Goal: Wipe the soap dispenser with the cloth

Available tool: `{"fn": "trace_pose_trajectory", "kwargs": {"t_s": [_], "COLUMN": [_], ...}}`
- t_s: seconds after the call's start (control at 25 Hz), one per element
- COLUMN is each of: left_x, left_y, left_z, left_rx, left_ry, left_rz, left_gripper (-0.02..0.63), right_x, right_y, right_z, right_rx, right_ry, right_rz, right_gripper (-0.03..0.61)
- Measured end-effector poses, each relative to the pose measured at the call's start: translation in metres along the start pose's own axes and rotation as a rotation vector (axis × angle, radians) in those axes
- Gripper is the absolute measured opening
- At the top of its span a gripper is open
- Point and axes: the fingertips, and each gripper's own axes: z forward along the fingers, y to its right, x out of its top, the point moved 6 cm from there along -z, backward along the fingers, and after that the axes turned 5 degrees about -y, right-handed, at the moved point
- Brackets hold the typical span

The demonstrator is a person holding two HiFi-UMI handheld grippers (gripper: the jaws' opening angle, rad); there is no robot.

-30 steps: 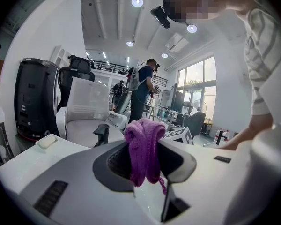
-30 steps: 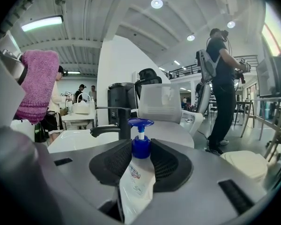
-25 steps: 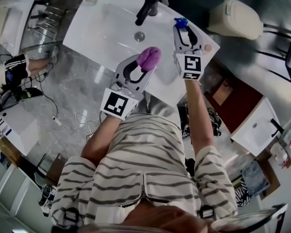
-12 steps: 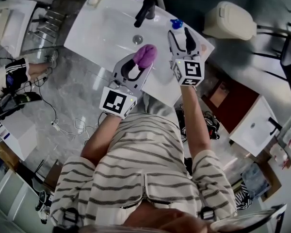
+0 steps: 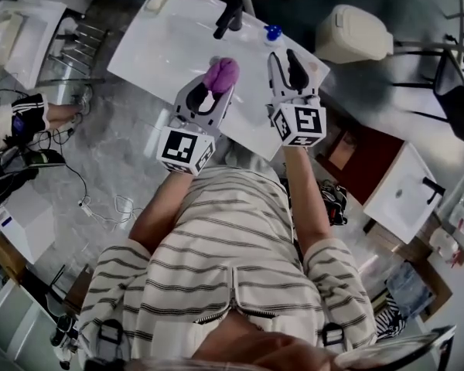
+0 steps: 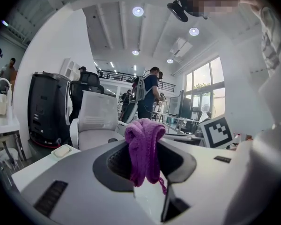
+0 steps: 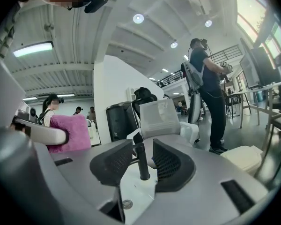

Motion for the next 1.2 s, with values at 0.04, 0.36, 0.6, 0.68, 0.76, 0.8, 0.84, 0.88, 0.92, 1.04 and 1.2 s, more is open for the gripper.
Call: {"fn": "trace_pose_trajectory", "kwargs": {"t_s": [0.04, 0.36, 0.6, 0.68, 0.76, 0.8, 0.84, 0.88, 0.92, 1.04, 1.2], "left_x": [0.002, 0.017, 0.022, 0.024, 0.026, 0.027, 0.028, 0.03, 0.03, 0.032, 0.036], "left_y": [0.001, 0.013, 0.02, 0.022, 0.024, 0.024, 0.024, 0.024, 0.025, 0.027, 0.028], "left_z": [-0.002, -0.016, -0.021, -0.022, -0.023, -0.023, -0.023, -0.023, -0.023, -0.024, -0.024], "left_rx": [0.002, 0.012, 0.016, 0.017, 0.018, 0.019, 0.019, 0.019, 0.018, 0.014, 0.014], "left_ry": [0.005, 0.043, 0.058, 0.066, 0.075, 0.079, 0.084, 0.087, 0.09, 0.097, 0.107], "left_rz": [0.003, 0.022, 0.04, 0.049, 0.056, 0.06, 0.064, 0.066, 0.069, 0.078, 0.089], "left_gripper": [0.129, 0.129, 0.129, 0.129, 0.129, 0.129, 0.129, 0.129, 0.129, 0.129, 0.129], "right_x": [0.004, 0.034, 0.049, 0.052, 0.055, 0.057, 0.059, 0.06, 0.062, 0.064, 0.066], "right_y": [-0.002, -0.028, -0.043, -0.046, -0.049, -0.05, -0.051, -0.052, -0.052, -0.056, -0.059], "right_z": [-0.006, -0.041, -0.059, -0.066, -0.073, -0.076, -0.078, -0.081, -0.083, -0.09, -0.095], "right_rx": [-0.002, -0.001, 0.009, 0.011, 0.009, 0.007, 0.004, -0.001, -0.005, -0.01, -0.015], "right_ry": [0.006, 0.047, 0.061, 0.066, 0.076, 0.083, 0.089, 0.096, 0.102, 0.117, 0.136], "right_rz": [-0.003, -0.035, -0.043, -0.039, -0.041, -0.042, -0.043, -0.046, -0.048, -0.049, -0.057], "right_gripper": [0.113, -0.008, -0.008, -0.008, -0.008, -0.008, -0.008, -0.008, -0.008, -0.009, -0.008]}}
